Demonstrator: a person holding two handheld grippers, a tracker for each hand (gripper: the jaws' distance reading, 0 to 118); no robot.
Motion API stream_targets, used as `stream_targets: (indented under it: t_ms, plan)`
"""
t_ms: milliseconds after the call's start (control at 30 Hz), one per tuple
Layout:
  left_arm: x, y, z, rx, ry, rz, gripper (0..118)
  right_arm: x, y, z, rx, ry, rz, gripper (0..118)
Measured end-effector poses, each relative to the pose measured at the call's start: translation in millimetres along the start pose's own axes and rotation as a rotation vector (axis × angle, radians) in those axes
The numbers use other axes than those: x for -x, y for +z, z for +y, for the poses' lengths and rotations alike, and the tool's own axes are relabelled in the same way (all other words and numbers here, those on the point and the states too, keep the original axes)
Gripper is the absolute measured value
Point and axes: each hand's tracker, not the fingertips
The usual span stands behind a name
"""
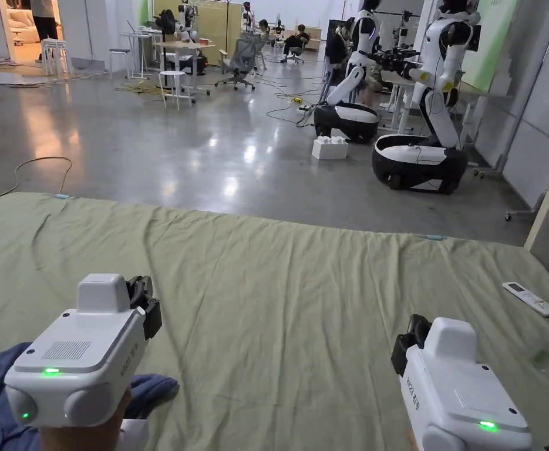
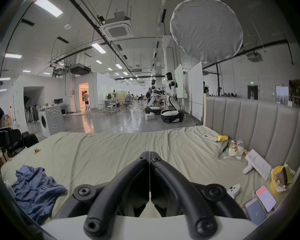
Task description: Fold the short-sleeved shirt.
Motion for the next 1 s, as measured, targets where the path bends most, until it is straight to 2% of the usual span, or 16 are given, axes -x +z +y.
stream_targets:
  t_ms: [200, 333, 433, 500, 600, 633, 700, 733, 767, 800, 867, 1000]
  plan:
    - [29.3, 9.4, -8.0, 0.118, 0.01, -0.02, 6, 14.5, 1.9, -0.1, -0.013, 0.055, 0.031, 1]
    - [70.2, 17.9, -12.3, 0.235, 0.011, -0.008, 6, 22.9, -1.3, -5.7, 0.009, 0.057, 0.06, 1]
    - [101.9, 22.8, -21.1, 0.309, -0.048, 0.049, 6, 30.1, -5.4, -13.5, 0.07, 0.019, 0.123, 1]
    - [110.7, 23.0, -25.5, 0.355, -0.062, 0.078, 7, 37.4, -5.7, -17.3, 0.064, 0.04, 0.135, 1]
    - [156.6, 17.2, -45.6, 0.493, -0.033, 0.15, 7, 49.8, -7.6, -22.3, 0.071, 0.07, 0.159, 1]
    - [166.9, 15.1, -52.5, 0.534, -0.013, 0.172, 11, 54.0, -8.9, -24.4, 0.077, 0.075, 0.168, 1]
    - [196.7, 3.6, -72.5, 0.591, 0.064, 0.177, 28, 61.8, -11.0, -27.3, 0.086, 0.083, 0.181, 1]
    - [205.9, 0.5, -81.1, 0.62, 0.093, 0.167, 41, 65.1, -11.8, -28.5, 0.09, 0.087, 0.187, 1]
    - [214.5, -2.6, -89.2, 0.652, 0.119, 0.159, 66, 67.8, -12.3, -29.6, 0.094, 0.091, 0.192, 1]
    - [215.7, -1.6, -94.3, 0.687, 0.142, 0.152, 80, 70.7, -13.0, -30.8, 0.098, 0.097, 0.196, 1]
    - [220.9, -4.4, -107.9, 0.762, 0.165, 0.147, 90, 75.1, -14.7, -33.3, 0.11, 0.109, 0.204, 1]
    - [225.2, -16.3, -142.9, 0.893, 0.163, 0.118, 90, 79.4, -16.6, -39.8, 0.125, 0.13, 0.207, 1]
